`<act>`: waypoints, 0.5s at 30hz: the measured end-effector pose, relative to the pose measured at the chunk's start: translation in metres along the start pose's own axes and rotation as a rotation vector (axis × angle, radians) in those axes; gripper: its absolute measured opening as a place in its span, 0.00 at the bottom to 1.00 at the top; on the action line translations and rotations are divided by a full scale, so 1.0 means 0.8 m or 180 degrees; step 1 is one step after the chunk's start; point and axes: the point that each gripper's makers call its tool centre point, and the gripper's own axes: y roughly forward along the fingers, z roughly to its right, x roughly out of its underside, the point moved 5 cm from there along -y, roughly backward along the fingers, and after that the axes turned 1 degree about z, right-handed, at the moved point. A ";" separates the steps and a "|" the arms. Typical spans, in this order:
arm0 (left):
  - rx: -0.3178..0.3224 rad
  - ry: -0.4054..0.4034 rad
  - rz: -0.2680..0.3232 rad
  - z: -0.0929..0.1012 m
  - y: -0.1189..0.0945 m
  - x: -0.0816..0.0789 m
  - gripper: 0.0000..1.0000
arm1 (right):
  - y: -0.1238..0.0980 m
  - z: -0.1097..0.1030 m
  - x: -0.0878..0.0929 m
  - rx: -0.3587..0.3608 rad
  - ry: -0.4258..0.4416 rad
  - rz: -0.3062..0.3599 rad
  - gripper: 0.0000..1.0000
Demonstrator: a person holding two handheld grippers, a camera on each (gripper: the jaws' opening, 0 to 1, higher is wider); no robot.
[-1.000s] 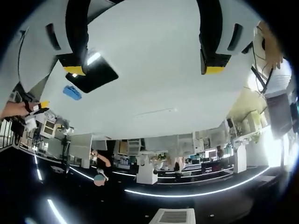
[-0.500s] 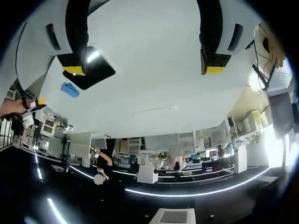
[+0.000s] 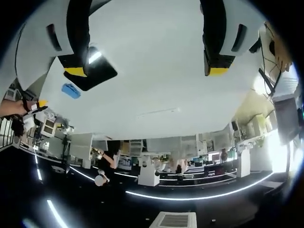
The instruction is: Wipe the mirror surface with the cleaning cloth until all visible marks leave the cleaned area.
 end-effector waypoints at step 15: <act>0.0064 0.0029 -0.0063 0.007 0.015 0.012 0.99 | 0.024 -0.037 -0.042 -0.0140 -0.0052 0.0189 0.91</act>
